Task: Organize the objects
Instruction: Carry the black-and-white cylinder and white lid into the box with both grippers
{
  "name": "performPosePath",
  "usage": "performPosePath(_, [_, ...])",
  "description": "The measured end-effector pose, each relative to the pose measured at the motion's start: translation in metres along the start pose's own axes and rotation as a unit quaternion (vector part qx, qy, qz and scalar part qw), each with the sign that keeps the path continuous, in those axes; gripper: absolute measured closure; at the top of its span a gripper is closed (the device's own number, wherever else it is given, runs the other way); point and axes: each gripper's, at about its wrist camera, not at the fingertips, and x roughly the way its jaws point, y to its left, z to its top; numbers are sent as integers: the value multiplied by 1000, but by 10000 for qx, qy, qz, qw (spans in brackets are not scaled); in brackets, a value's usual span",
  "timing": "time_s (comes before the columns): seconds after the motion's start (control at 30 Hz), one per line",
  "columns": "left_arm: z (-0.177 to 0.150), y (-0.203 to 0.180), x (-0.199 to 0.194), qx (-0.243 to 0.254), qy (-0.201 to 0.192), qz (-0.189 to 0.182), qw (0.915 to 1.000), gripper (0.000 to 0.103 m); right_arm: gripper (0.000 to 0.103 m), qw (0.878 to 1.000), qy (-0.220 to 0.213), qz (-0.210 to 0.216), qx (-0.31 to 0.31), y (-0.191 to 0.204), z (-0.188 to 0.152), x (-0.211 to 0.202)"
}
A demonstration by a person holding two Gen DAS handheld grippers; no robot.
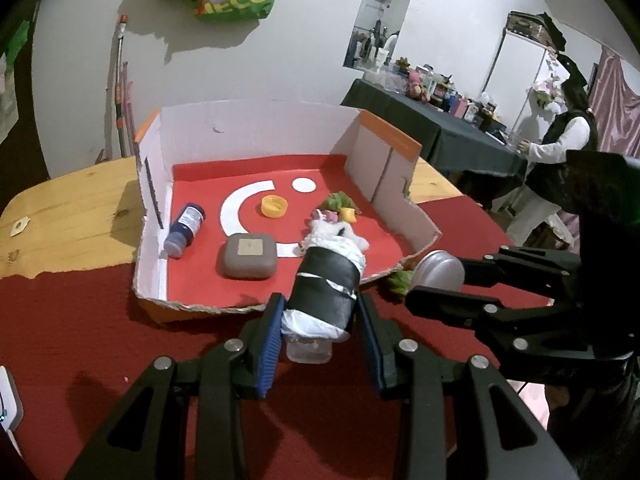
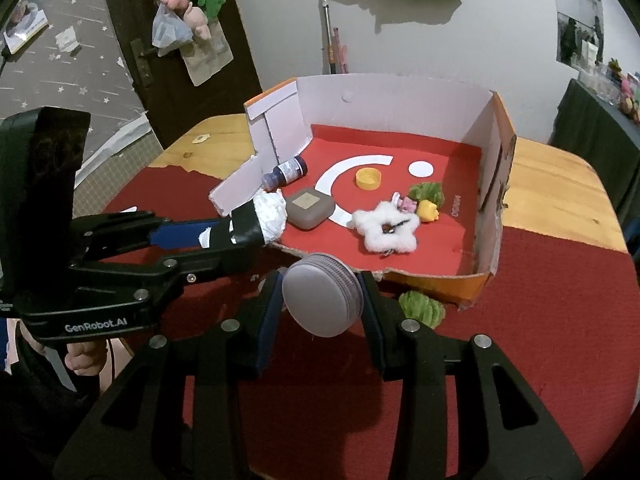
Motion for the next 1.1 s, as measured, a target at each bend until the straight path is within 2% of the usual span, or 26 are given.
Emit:
performPosePath(0.37, [11, 8, 4, 9, -29, 79, 10000, 65, 67, 9996, 71, 265, 92, -5, 7, 11])
performPosePath(0.8, [23, 14, 16, 36, 26, 141, 9999, 65, 67, 9997, 75, 220, 46, -10, 26, 20])
performPosePath(1.1, [27, 22, 29, 47, 207, 175, 9996, 65, 67, 9997, 194, 163, 2, -14, 36, 35])
